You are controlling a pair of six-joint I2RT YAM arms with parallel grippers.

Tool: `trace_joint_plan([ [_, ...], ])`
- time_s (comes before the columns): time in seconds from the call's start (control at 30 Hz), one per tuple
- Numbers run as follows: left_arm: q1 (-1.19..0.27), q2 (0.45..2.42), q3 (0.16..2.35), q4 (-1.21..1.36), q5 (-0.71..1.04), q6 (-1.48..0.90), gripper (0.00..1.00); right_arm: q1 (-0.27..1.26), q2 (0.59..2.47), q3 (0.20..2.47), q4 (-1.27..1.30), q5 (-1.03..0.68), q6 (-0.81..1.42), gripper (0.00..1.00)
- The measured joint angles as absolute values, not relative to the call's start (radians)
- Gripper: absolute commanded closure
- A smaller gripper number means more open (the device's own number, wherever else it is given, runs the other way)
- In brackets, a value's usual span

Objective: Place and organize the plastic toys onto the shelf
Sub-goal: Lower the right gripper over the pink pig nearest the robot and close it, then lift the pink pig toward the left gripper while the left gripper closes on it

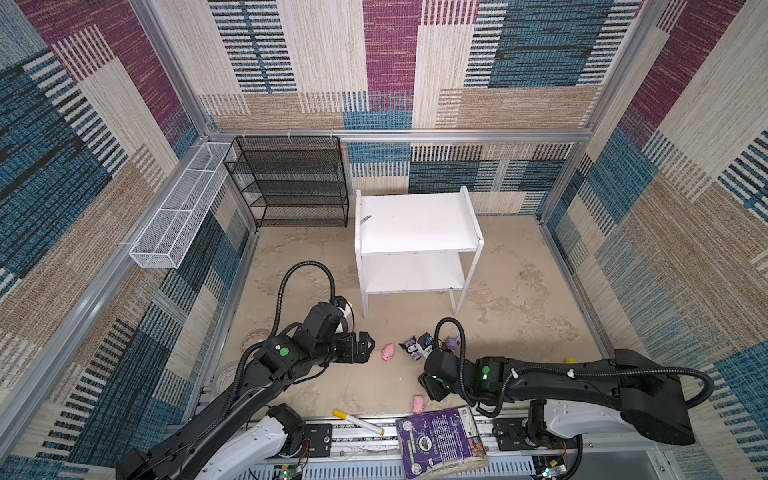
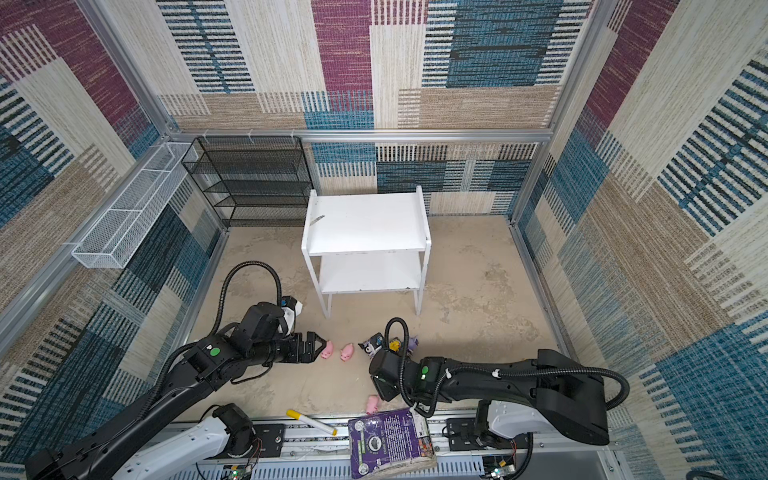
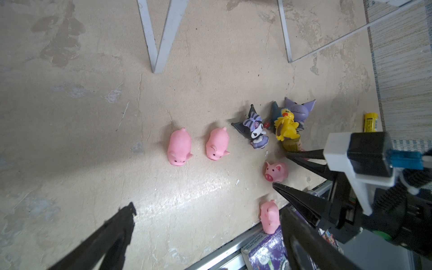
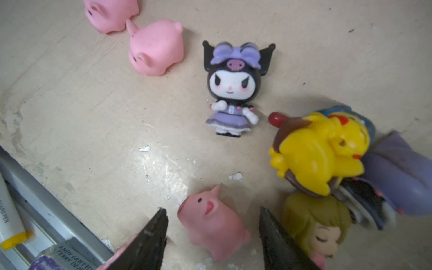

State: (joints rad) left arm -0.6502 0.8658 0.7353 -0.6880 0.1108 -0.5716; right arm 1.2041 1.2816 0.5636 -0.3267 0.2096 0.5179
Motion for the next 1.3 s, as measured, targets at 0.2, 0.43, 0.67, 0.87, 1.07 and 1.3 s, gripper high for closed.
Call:
trace_joint_plan([
  [0.2,-0.650,0.879,0.737,-0.686,0.111,-0.569,0.02,1.198,1.295,0.561,-0.312,0.146,0.488,0.35],
  [0.43,-0.650,0.894,0.743,-0.685,0.111,-0.568,0.02,1.198,1.282,0.537,-0.304,0.097,0.490,0.36],
  [0.67,-0.650,0.898,0.744,-0.686,0.112,-0.568,0.02,1.198,1.304,0.542,-0.304,0.080,0.492,0.46],
  [0.87,-0.651,0.874,0.744,-0.685,0.123,-0.567,0.02,1.198,1.296,0.542,-0.305,0.080,0.493,0.57],
  [1.07,-0.651,0.862,0.744,-0.686,0.162,-0.568,0.02,1.198,1.282,0.543,-0.304,0.088,0.488,0.65],
  [1.3,-0.656,0.862,0.752,-0.685,0.224,-0.568,0.02,1.198,1.268,0.559,-0.280,0.114,0.440,0.69],
])
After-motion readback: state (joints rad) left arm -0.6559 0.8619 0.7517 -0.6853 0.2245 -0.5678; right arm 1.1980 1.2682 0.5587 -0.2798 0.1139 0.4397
